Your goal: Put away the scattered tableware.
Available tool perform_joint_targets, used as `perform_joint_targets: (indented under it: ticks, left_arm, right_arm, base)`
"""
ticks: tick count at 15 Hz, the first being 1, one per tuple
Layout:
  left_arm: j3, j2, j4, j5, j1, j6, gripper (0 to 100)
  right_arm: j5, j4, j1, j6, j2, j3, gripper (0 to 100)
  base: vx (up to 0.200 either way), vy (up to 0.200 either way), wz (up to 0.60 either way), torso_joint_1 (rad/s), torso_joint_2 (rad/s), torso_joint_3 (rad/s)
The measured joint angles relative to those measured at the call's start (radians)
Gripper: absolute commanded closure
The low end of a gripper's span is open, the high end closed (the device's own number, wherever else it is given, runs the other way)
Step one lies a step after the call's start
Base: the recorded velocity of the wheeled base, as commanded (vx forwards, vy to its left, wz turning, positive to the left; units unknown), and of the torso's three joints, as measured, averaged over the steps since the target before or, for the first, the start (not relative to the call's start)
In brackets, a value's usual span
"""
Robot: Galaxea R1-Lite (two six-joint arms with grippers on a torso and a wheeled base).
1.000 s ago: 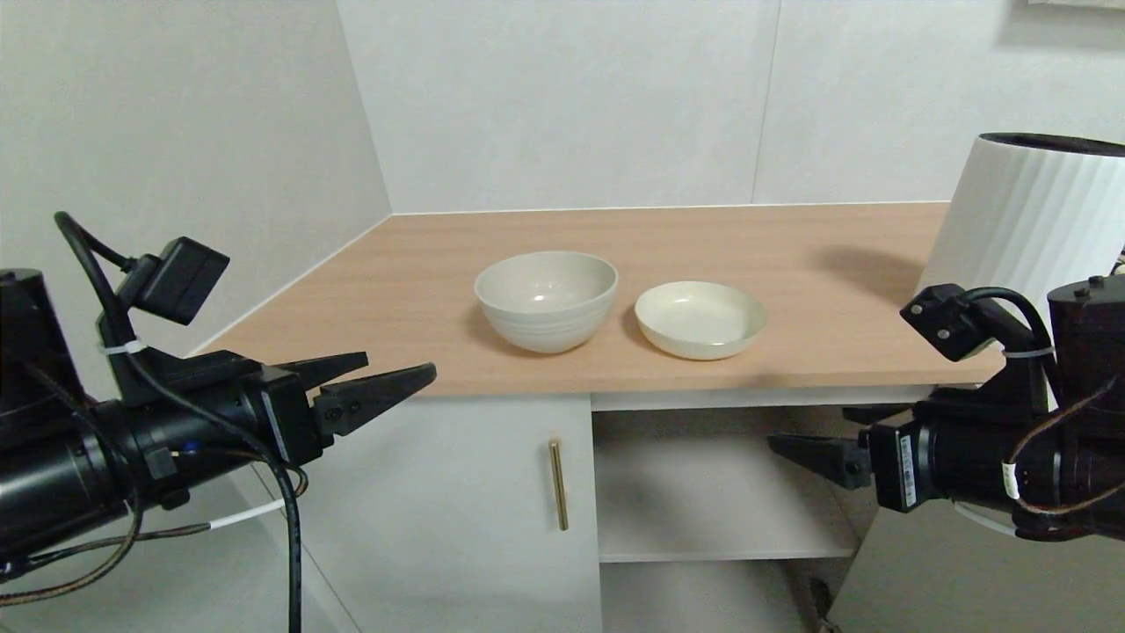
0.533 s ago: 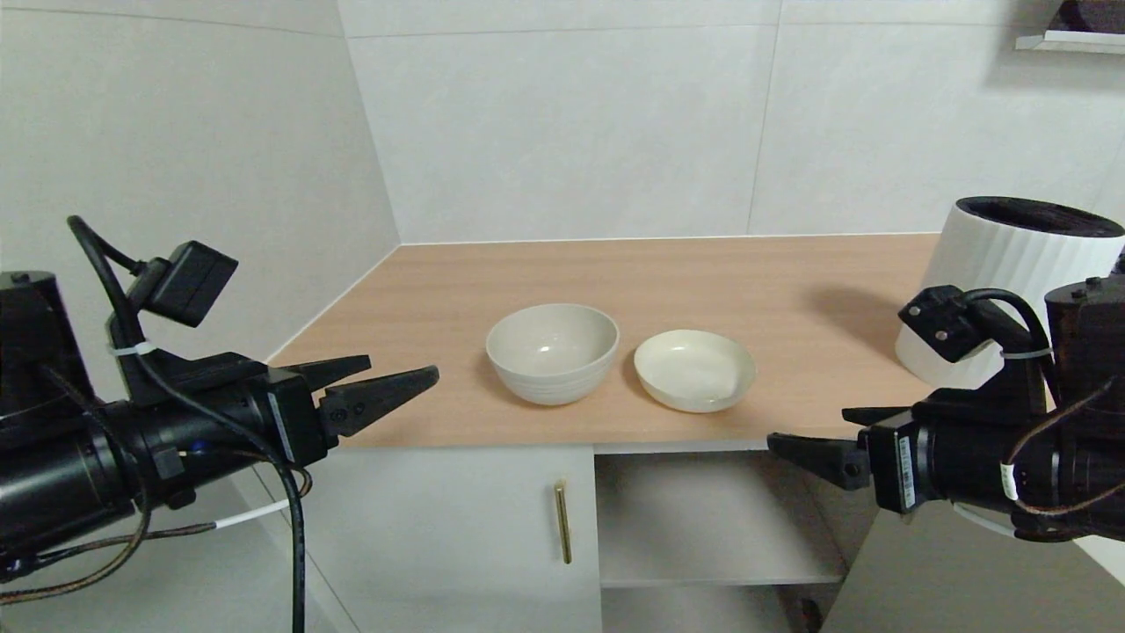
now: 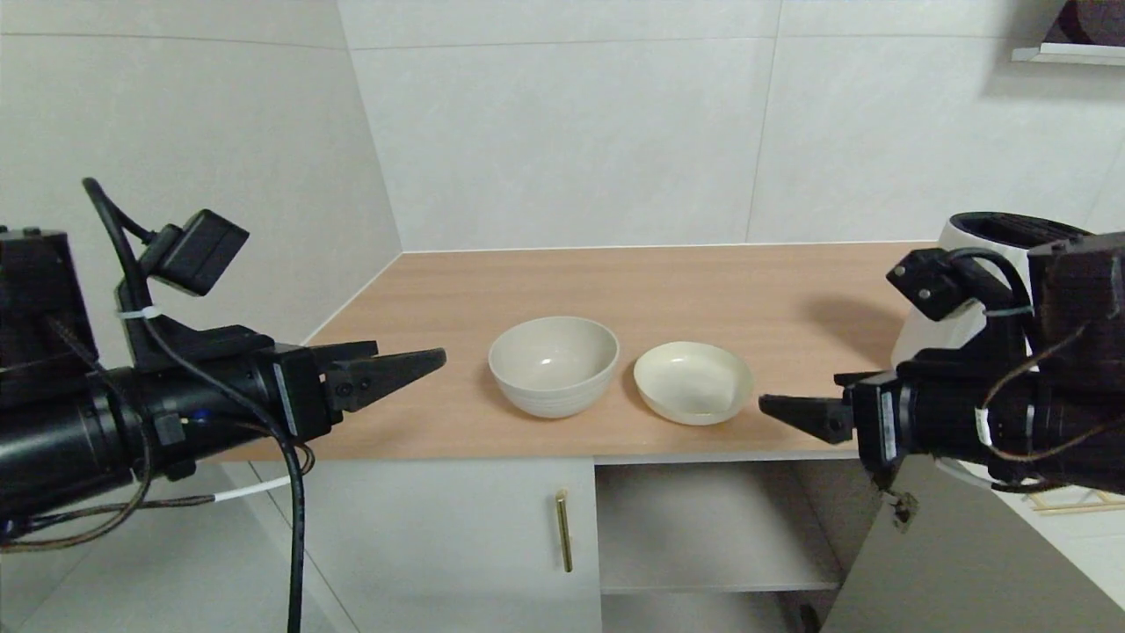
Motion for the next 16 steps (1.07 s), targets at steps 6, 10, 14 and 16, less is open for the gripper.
perform_joint_targets:
  ticks: [6, 10, 14, 16]
  left_arm:
    - [-0.358, 0.053, 0.602, -0.001, -0.015, -0.113, 0]
    - [-0.491, 0.172, 0.615, 0.017, -0.023, -0.38, 0]
    - [-0.569, 0.306, 0.614, 0.048, -0.036, -0.502, 0]
    - [-0.595, 0.37, 0.612, 0.133, -0.058, -0.52, 0]
  right_arm:
    - [-0.084, 0.227, -0.021, 0.218, 0.203, -0.318, 0]
    - [-0.197, 0.226, -0.02, 0.26, 0.307, -0.376, 0]
    - [-0.209, 0.225, -0.021, 0.268, 0.339, -0.387, 0]
    - [-0.21, 0.225, -0.021, 0.269, 0.343, -0.388, 0]
  base:
    - [0.0, 0.0, 0.0, 0.0, 0.0, 0.0]
    - [0.0, 0.0, 0.0, 0.0, 0.0, 0.0]
    - [0.0, 0.0, 0.0, 0.0, 0.0, 0.0]
    - [0.0, 0.0, 0.0, 0.0, 0.0, 0.0]
